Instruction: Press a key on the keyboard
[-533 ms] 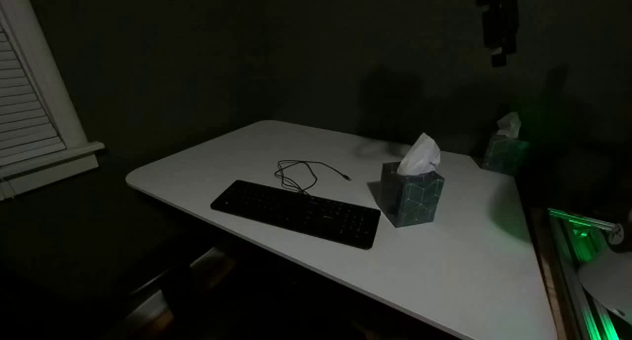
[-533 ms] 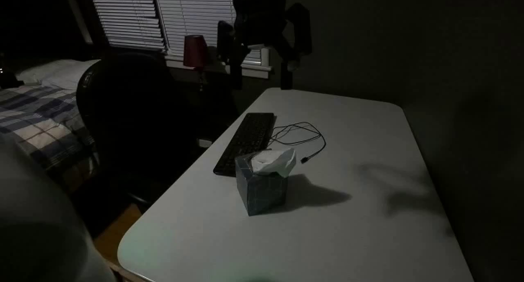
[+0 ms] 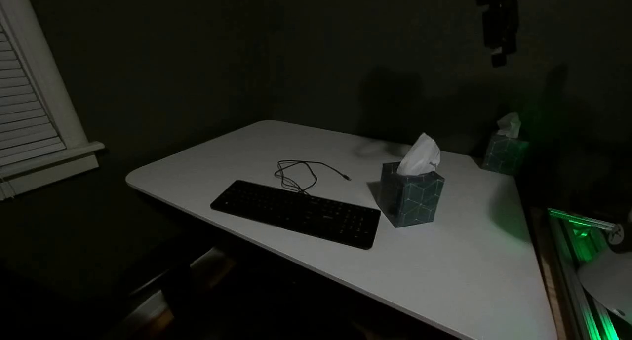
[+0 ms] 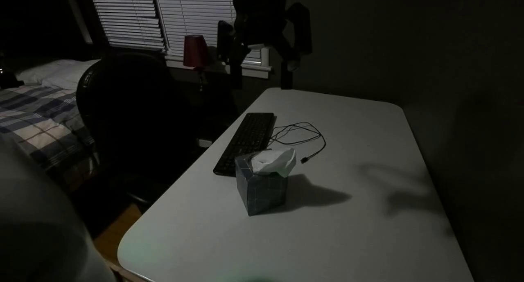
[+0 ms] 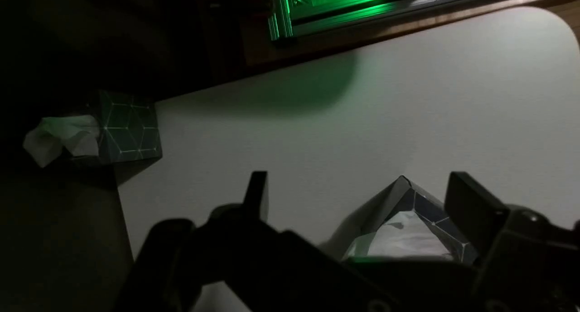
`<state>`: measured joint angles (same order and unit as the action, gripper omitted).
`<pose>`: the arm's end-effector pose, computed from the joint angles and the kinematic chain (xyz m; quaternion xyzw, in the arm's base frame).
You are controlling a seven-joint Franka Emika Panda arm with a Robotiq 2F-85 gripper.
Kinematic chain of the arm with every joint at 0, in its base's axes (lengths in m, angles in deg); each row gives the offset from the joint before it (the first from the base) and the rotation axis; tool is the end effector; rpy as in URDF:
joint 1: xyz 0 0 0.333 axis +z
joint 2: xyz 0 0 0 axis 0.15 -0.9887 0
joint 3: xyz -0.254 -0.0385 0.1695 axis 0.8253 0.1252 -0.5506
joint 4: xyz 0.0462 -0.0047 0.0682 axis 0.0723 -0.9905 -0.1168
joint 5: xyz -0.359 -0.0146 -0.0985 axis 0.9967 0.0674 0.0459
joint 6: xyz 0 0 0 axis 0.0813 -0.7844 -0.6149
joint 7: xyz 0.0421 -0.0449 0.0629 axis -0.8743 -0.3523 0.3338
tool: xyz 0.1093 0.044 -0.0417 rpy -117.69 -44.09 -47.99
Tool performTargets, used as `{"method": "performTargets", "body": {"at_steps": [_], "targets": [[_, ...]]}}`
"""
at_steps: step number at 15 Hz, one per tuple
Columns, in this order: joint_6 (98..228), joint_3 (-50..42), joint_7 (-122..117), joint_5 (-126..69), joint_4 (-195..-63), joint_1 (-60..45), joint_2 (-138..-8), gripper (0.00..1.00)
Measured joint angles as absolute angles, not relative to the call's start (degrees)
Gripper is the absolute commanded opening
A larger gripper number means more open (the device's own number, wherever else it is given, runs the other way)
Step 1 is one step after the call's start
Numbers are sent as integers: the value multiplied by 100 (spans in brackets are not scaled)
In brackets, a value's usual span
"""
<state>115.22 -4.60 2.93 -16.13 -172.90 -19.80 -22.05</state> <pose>0.3002 -0.1156 0.4974 0.9799 -0.0973 -0.1453 0.0962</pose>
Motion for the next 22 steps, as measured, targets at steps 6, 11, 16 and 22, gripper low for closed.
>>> {"method": "performTargets", "body": {"at_steps": [6,11,16,22], "targets": [[11522,-454,293,-1613,-17289,-1971,-2205,100],[11537,-482,305,-1741,-17201,-1566,-2314,100],[11725,-660,357,-1989,-16931,-1002,-2720,100],[12307,-900,579,-2212,-16483,-591,-3520,95]]}}
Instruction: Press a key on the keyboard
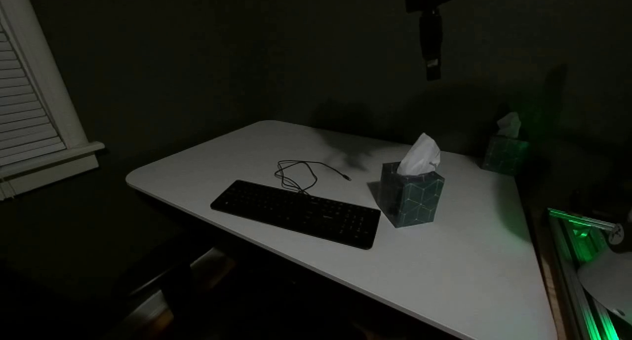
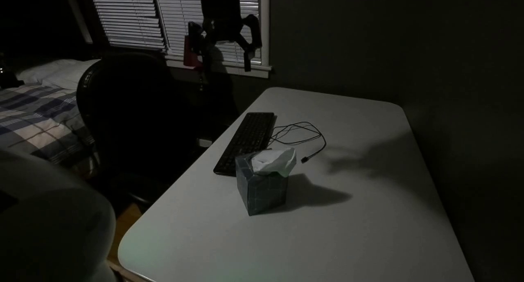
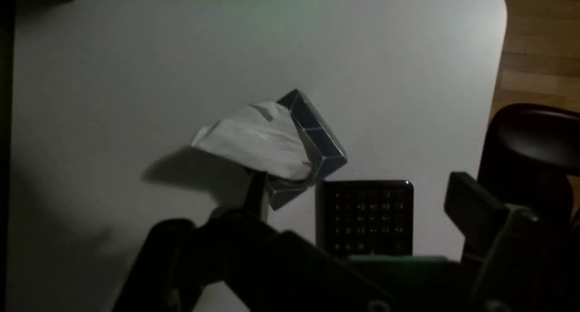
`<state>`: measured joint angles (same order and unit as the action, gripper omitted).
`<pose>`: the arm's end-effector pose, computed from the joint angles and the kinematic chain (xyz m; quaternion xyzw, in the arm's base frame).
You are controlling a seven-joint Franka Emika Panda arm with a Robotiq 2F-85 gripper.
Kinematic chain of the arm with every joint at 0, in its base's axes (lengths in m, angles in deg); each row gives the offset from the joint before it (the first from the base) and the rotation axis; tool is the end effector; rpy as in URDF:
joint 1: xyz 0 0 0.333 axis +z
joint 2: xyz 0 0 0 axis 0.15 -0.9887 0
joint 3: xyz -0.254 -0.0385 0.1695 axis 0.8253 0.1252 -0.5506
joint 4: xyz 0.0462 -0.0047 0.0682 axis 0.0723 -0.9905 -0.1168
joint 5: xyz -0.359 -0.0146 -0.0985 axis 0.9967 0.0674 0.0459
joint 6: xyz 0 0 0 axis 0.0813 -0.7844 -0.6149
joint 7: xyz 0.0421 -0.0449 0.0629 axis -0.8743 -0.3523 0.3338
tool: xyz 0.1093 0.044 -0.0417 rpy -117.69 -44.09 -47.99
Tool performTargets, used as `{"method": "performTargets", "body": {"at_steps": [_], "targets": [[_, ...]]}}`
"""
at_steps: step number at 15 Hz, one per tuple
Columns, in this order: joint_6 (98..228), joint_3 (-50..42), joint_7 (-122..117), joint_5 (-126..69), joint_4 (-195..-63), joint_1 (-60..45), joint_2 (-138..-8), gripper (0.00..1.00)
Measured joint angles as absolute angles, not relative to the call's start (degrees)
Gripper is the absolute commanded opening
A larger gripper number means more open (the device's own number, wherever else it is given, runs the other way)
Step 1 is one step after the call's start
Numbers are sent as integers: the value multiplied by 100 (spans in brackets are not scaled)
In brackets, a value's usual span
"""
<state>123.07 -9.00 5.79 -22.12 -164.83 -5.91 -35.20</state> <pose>0.3960 0.0072 0.4821 0.9875 0.0811 -0.1083 0.0809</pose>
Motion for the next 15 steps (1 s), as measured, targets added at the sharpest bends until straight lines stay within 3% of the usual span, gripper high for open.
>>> {"method": "performTargets", "body": {"at_steps": [1,3,12,15], "targets": [[12448,-925,639,-2274,-16389,-542,-3682,73],[12778,-955,749,-2425,-16239,-469,-3990,70],[14782,-1054,370,-2906,-15796,-428,-5669,1],[15311,-1135,-99,-2910,-15758,-412,-6175,0]]}}
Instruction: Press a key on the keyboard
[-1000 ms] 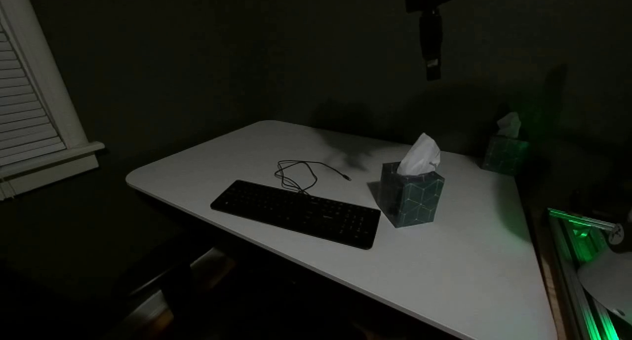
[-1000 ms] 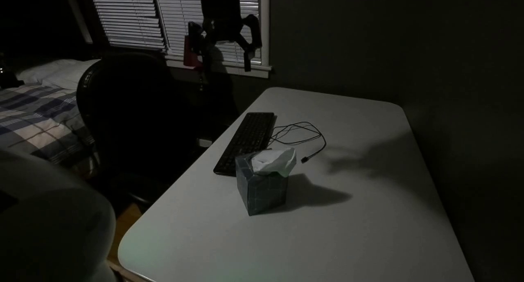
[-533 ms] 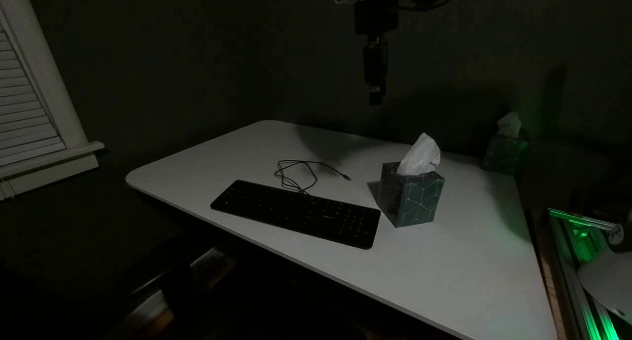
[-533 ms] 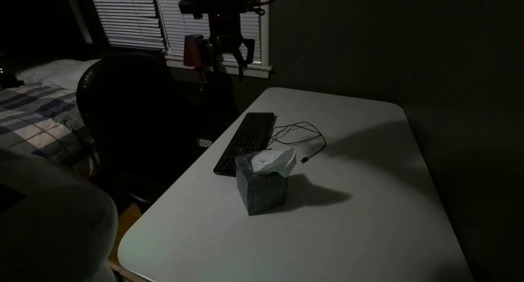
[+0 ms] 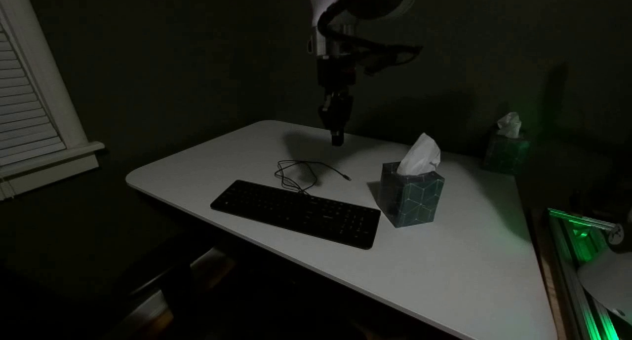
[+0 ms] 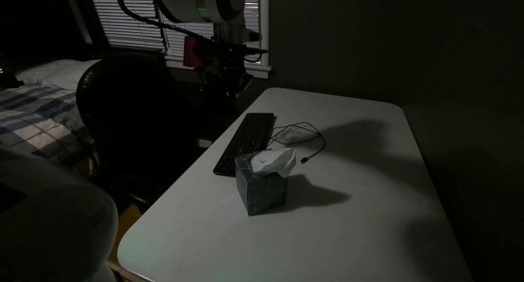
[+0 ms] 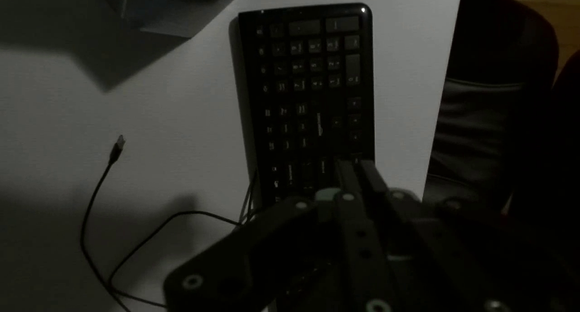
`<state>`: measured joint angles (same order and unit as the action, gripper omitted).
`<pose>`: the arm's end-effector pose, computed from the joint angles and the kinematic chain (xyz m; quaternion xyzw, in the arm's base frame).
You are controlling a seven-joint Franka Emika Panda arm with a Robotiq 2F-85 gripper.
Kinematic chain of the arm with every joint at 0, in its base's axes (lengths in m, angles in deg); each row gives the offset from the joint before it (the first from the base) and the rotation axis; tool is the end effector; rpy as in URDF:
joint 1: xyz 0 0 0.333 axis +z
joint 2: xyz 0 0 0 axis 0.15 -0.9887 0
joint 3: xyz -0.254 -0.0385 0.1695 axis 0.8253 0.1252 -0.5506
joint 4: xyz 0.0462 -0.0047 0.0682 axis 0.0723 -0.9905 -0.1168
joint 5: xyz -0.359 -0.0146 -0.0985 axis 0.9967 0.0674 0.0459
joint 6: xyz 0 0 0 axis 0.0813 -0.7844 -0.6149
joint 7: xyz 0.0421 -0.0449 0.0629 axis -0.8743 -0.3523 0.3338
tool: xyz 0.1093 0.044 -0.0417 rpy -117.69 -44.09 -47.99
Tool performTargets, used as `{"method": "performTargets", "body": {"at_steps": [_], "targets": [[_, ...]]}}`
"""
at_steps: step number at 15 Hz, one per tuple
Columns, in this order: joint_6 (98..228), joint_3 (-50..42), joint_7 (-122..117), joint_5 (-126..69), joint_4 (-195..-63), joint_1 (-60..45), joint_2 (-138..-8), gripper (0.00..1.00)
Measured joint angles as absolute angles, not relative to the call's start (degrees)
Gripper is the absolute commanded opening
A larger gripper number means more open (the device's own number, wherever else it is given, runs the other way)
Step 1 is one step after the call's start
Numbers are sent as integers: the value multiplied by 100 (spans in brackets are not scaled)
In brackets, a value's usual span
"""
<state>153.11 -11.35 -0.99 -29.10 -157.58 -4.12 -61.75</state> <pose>0.5309 0.0706 0.3554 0.9983 0.0555 -0.0134 0.0141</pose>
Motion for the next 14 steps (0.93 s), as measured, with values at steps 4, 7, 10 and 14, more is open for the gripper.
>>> {"method": "performTargets", "body": {"at_steps": [4,7,10,14], "targets": [[16140,-1145,-684,-2839,-15754,-374,-6761,0],[16644,-1120,-1050,-2769,-15720,-340,-7162,1],[16739,-1097,-1193,-2734,-15609,-320,-7412,1],[16739,-1092,-1222,-2734,-15548,-314,-7428,0]]}}
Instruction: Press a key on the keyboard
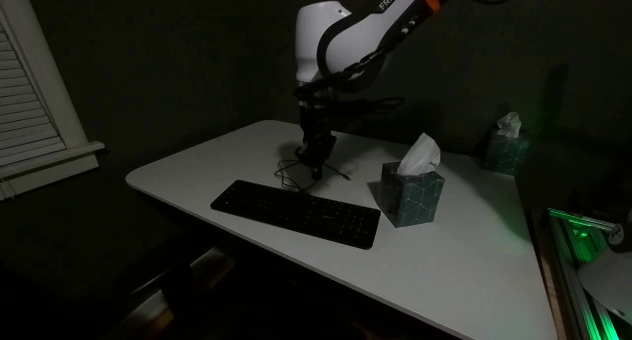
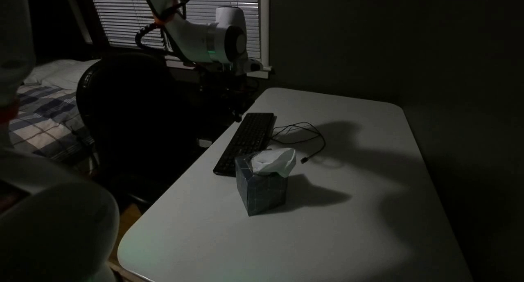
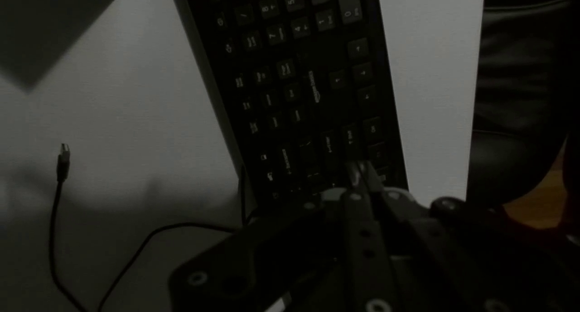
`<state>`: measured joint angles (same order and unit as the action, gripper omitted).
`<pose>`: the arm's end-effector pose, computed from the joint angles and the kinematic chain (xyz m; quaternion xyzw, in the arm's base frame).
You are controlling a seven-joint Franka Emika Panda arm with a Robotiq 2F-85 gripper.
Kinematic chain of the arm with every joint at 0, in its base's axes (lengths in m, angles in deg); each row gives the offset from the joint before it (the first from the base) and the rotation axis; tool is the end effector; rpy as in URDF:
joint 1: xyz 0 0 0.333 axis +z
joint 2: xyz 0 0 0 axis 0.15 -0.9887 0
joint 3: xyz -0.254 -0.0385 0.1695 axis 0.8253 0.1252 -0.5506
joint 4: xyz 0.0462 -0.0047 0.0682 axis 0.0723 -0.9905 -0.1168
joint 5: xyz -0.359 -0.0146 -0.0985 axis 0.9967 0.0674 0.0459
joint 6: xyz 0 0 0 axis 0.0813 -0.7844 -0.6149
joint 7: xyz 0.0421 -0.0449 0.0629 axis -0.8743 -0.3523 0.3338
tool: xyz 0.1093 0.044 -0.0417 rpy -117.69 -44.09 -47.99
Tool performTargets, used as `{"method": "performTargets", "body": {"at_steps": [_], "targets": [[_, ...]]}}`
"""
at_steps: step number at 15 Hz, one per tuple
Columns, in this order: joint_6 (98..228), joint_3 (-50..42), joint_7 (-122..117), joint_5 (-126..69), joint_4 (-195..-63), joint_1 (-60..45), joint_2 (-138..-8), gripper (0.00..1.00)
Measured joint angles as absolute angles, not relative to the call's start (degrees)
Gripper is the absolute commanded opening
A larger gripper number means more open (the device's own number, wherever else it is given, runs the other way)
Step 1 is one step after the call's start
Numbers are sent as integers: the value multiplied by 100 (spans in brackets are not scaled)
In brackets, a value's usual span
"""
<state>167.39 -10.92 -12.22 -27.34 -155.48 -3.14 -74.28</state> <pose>0.5677 0.0819 0.2712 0.9994 -0.0244 0.0218 0.0114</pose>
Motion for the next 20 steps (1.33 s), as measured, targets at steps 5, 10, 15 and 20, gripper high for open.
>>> {"method": "performTargets", "body": {"at_steps": [5,10,15,20], "targets": [[16727,-1097,-1127,-2658,-15491,-229,-7658,0],[16723,-950,-1198,-2129,-15138,27,-8312,0],[16614,-711,-1231,-1832,-14635,209,-8891,0],[16461,-663,-1229,-1824,-14191,243,-9293,0]]}}
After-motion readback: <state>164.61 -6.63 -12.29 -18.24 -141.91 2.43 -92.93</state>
